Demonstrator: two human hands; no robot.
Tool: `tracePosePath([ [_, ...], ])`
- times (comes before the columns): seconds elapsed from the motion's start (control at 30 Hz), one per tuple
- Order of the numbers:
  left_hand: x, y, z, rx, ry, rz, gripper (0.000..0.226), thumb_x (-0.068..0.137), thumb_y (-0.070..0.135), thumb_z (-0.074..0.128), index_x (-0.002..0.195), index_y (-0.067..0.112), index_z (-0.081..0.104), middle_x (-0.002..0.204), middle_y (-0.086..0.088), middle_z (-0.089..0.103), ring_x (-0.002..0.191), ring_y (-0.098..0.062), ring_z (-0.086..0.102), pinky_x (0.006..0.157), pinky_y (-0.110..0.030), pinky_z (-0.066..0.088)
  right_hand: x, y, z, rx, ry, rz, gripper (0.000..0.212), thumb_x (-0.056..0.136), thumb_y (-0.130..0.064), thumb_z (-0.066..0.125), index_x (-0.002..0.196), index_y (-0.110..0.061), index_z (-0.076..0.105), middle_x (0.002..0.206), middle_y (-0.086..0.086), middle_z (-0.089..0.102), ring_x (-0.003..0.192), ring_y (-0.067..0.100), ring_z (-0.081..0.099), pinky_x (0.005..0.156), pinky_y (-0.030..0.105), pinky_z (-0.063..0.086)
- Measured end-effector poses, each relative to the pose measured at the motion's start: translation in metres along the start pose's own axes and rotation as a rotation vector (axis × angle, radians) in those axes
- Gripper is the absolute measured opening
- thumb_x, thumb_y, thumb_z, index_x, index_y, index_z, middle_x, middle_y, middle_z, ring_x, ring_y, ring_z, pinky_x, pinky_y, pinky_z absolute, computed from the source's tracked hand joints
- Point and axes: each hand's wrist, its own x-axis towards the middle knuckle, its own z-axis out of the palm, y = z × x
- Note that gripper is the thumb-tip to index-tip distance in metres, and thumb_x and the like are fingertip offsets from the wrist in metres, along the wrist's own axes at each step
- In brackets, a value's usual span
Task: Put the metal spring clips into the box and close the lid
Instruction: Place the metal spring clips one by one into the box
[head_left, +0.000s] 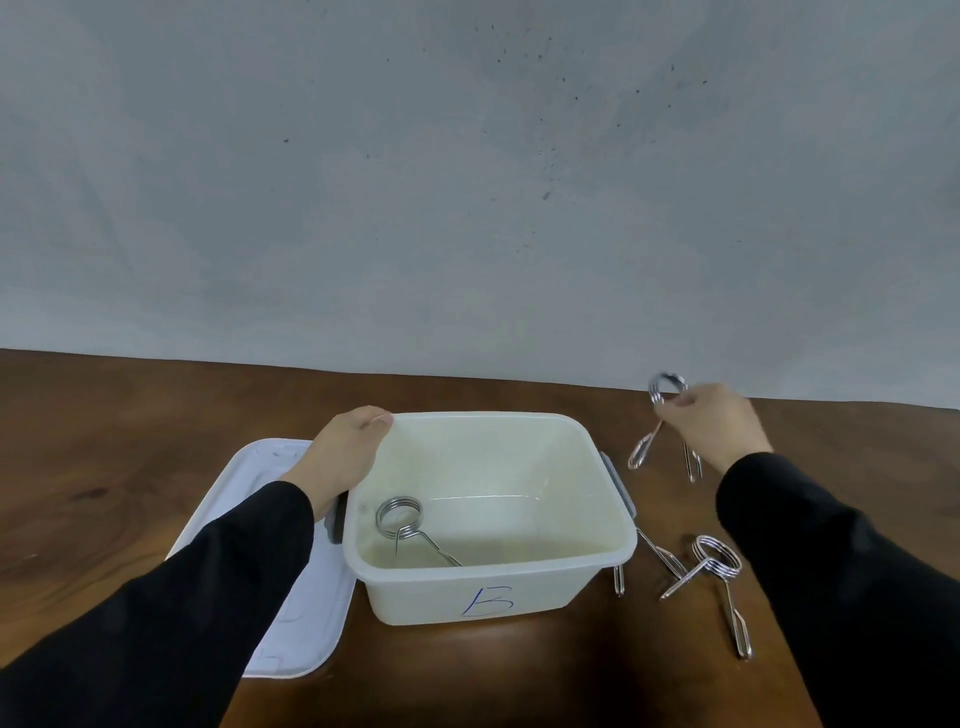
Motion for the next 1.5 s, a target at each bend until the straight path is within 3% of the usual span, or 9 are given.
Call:
tracePosePath([
  [0.2, -0.001, -0.001, -0.002, -0.036, -0.029, 0.0, 0.034, 0.101, 0.03, 0.04, 0.12, 0.015, 0.065, 0.116, -0.004, 0.066, 0.101, -0.021, 0.058, 0.08, -0.03, 0.041, -0.05, -0.137, -0.025, 0.019, -0.215, -0.357, 0.021, 0.078, -0.043, 0.073, 0.075, -0.023, 0.068, 0.068, -0.002, 0.067, 0.055, 0.017, 0.061, 0.054, 0.027, 0.045],
  [0.33, 0.001, -0.001, -0.003, -0.051, -0.043, 0.01, 0.034, 0.101, 0.028, 0.04, 0.119, 0.014, 0.065, 0.115, -0.006, 0.066, 0.098, -0.021, 0.057, 0.077, -0.031, 0.042, -0.094, -0.185, 0.057, -0.203, -0.51, -0.476, 0.028, 0.079, -0.035, 0.071, 0.088, -0.008, 0.07, 0.077, 0.009, 0.071, 0.068, 0.023, 0.064, 0.057, 0.029, 0.045],
  [0.47, 0.0, -0.001, -0.004, -0.045, -0.043, 0.023, 0.034, 0.102, 0.026, 0.039, 0.121, 0.013, 0.064, 0.115, -0.003, 0.064, 0.101, -0.02, 0.056, 0.081, -0.03, 0.04, -0.112, -0.194, 0.134, -0.312, -0.626, -0.489, 0.026, 0.085, -0.032, 0.064, 0.07, -0.014, 0.054, 0.063, -0.002, 0.054, 0.071, 0.025, 0.058, 0.051, 0.027, 0.038],
  [0.6, 0.001, -0.003, -0.003, -0.047, -0.052, 0.023, 0.035, 0.102, 0.028, 0.037, 0.124, 0.016, 0.061, 0.114, 0.003, 0.06, 0.103, -0.015, 0.053, 0.084, -0.026, 0.036, -0.12, -0.195, 0.169, -0.382, -0.64, -0.471, 0.013, 0.088, -0.023, 0.066, 0.097, -0.014, 0.062, 0.083, 0.002, 0.057, 0.083, 0.025, 0.058, 0.076, 0.033, 0.049],
  [0.8, 0.001, -0.005, -0.002, -0.041, -0.056, 0.024, 0.035, 0.103, 0.03, 0.035, 0.124, 0.017, 0.06, 0.117, 0.001, 0.061, 0.105, -0.016, 0.053, 0.083, -0.025, 0.037, -0.117, -0.193, 0.187, -0.495, -0.686, -0.425, 0.035, 0.092, -0.026, 0.069, 0.122, -0.009, 0.064, 0.114, 0.012, 0.068, 0.096, 0.03, 0.063, 0.094, 0.038, 0.049],
  [1.03, 0.0, -0.004, -0.002, -0.021, -0.056, 0.018, 0.035, 0.103, 0.031, 0.035, 0.125, 0.019, 0.059, 0.117, 0.001, 0.06, 0.103, -0.015, 0.053, 0.076, -0.021, 0.039, -0.117, -0.19, 0.19, -0.429, -0.657, -0.403, 0.03, 0.094, -0.033, 0.065, 0.117, -0.013, 0.066, 0.092, 0.004, 0.06, 0.082, 0.023, 0.056, 0.09, 0.036, 0.05],
  [1.2, -0.001, -0.001, -0.005, -0.035, -0.058, 0.03, 0.033, 0.102, 0.027, 0.038, 0.12, 0.014, 0.062, 0.112, 0.001, 0.062, 0.101, -0.018, 0.054, 0.08, -0.026, 0.038, -0.108, -0.191, 0.152, -0.323, -0.646, -0.418, 0.024, 0.1, -0.029, 0.049, 0.099, -0.009, 0.062, 0.084, 0.005, 0.066, 0.072, 0.029, 0.065, 0.072, 0.033, 0.052],
  [1.33, -0.002, 0.001, -0.006, -0.047, -0.068, 0.018, 0.035, 0.102, 0.028, 0.039, 0.12, 0.013, 0.064, 0.114, -0.001, 0.064, 0.103, -0.02, 0.056, 0.079, -0.029, 0.04, -0.066, -0.168, 0.088, -0.12, -0.396, -0.338, 0.031, 0.098, -0.03, 0.045, 0.092, -0.005, 0.064, 0.078, 0.017, 0.075, 0.063, 0.036, 0.072, 0.067, 0.043, 0.06],
  [1.5, 0.002, -0.003, -0.002, -0.011, -0.046, 0.043, 0.035, 0.102, 0.029, 0.04, 0.12, 0.013, 0.065, 0.116, -0.003, 0.065, 0.108, -0.023, 0.058, 0.085, -0.031, 0.041, -0.015, -0.063, 0.004, -0.035, -0.178, -0.061, 0.031, 0.099, -0.039, 0.05, 0.092, -0.014, 0.066, 0.075, 0.009, 0.073, 0.058, 0.025, 0.068, 0.07, 0.042, 0.062],
])
